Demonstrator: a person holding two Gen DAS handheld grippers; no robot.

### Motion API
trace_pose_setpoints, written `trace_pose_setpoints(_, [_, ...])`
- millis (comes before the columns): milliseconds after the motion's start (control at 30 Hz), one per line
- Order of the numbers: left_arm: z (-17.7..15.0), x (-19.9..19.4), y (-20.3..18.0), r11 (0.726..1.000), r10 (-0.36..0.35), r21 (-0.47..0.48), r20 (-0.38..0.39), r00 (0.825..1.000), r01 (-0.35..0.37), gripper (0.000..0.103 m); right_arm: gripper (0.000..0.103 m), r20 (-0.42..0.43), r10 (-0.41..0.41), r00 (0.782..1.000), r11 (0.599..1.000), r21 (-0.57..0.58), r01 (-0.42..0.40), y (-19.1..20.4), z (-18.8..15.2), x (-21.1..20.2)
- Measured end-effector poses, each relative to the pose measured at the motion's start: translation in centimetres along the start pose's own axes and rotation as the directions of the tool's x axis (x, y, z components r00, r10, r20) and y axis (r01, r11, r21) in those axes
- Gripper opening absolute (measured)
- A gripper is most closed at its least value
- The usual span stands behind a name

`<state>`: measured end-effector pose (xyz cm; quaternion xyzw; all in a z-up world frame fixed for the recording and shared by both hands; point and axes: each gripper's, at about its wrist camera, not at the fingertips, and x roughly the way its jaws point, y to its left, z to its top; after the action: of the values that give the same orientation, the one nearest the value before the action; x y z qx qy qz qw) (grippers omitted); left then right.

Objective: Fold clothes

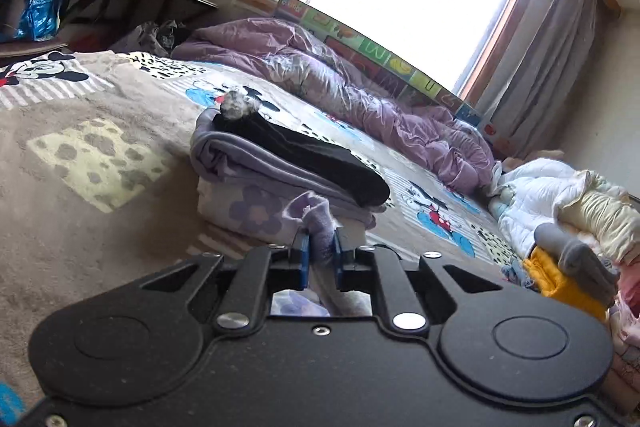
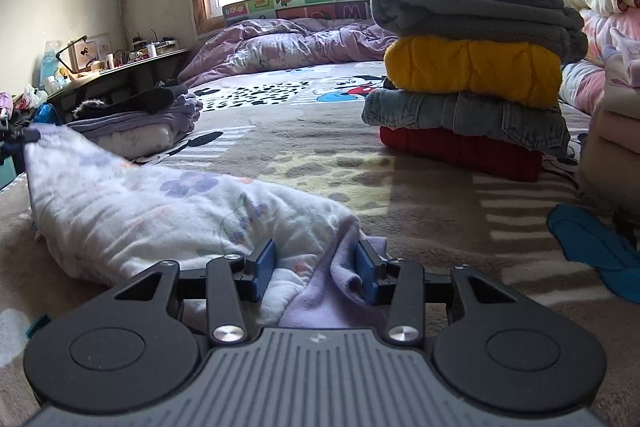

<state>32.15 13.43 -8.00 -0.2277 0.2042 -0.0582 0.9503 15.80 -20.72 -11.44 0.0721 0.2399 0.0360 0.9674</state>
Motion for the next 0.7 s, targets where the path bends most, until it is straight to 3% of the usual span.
trace_pose_setpoints(100, [-1.3,1.4,1.1,0.999,0.043,-0.011,-0.060,0.997,-0.044,0.009,0.046,0.001,0.003,1.000,1.000,0.008,-0.003,-0.2,0.0,-0.1])
trace_pose_setpoints(333, [-1.9,1.6,1.8,0.997,0.072,-0.014,-0.103,0.992,-0.074,0.009,0.050,-0.007,-0.007,1.000,1.000,0.011,0.008,-0.4,0.1,0.0])
trace_pose_setpoints(400, [-2.2,1.8,2.0,0.996,0.088,-0.012,-0.124,0.988,-0.091,0.009,0.055,-0.010,-0.011,1.000,1.000,0.012,0.011,-0.5,0.1,0.0])
trace_pose_setpoints(633, [-2.6,1.6,2.0,0.992,0.125,-0.008,-0.130,0.984,-0.127,0.011,0.060,-0.021,-0.024,1.000,0.999,0.020,0.024,-0.8,0.0,0.2])
trace_pose_setpoints(700, [-2.6,1.6,2.3,0.989,0.145,-0.021,-0.139,0.980,-0.149,0.016,0.060,-0.022,-0.027,0.999,0.999,0.019,0.027,-0.8,0.0,0.2])
